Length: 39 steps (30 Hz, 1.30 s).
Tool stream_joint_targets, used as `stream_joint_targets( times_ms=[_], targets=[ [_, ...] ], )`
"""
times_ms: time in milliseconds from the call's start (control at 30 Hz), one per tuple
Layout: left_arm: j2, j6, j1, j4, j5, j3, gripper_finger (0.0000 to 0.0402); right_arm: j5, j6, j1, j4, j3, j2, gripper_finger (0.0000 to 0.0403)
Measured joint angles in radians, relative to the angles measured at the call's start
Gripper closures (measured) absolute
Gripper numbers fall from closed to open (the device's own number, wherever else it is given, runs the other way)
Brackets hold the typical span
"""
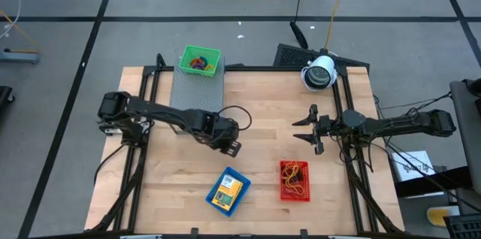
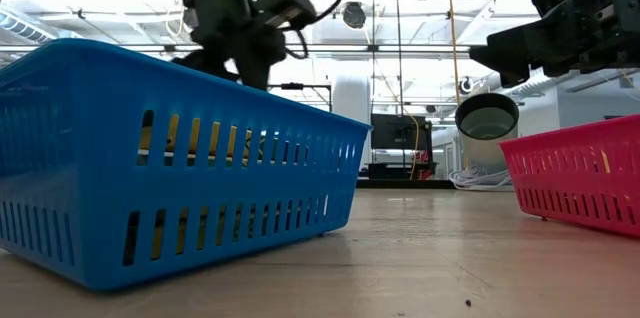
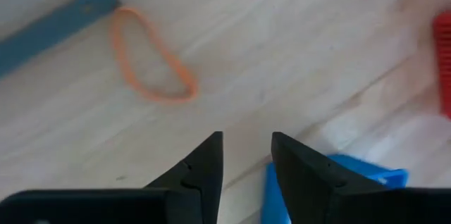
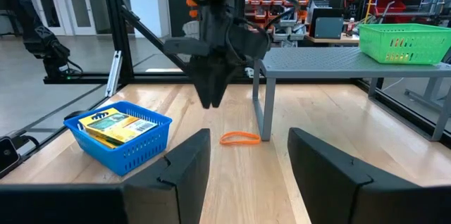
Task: Pick & Place Office Desk Supplies
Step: Put the orange rubber band into the red bin
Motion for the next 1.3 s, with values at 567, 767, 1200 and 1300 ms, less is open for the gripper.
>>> stream_joint_targets(
  times_ms=[567, 767, 1200, 1300],
  targets=[
    [0.039, 0.599, -0.046, 0.082, -0.045, 0.000, 0.0304, 0.000, 0.000, 0.000, 0.000, 0.000, 0.000, 0.0222],
    [0.039, 0.930, -0.049, -0.046, -0.112, 0.046, 0.0282, 0.000, 0.000, 0.000, 0.000, 0.000, 0.000, 0.0222],
    [0.080, 1.319, -0.043, -0.189, -0.098, 0.078, 0.0217, 0.000, 0.000, 0.000, 0.000, 0.000, 0.000, 0.0222],
    [0.110, 1.345, -0.041, -0.214, -0.094, 0.080, 0.0215, 0.000, 0.000, 0.000, 0.001, 0.000, 0.000, 0.0222]
  ],
)
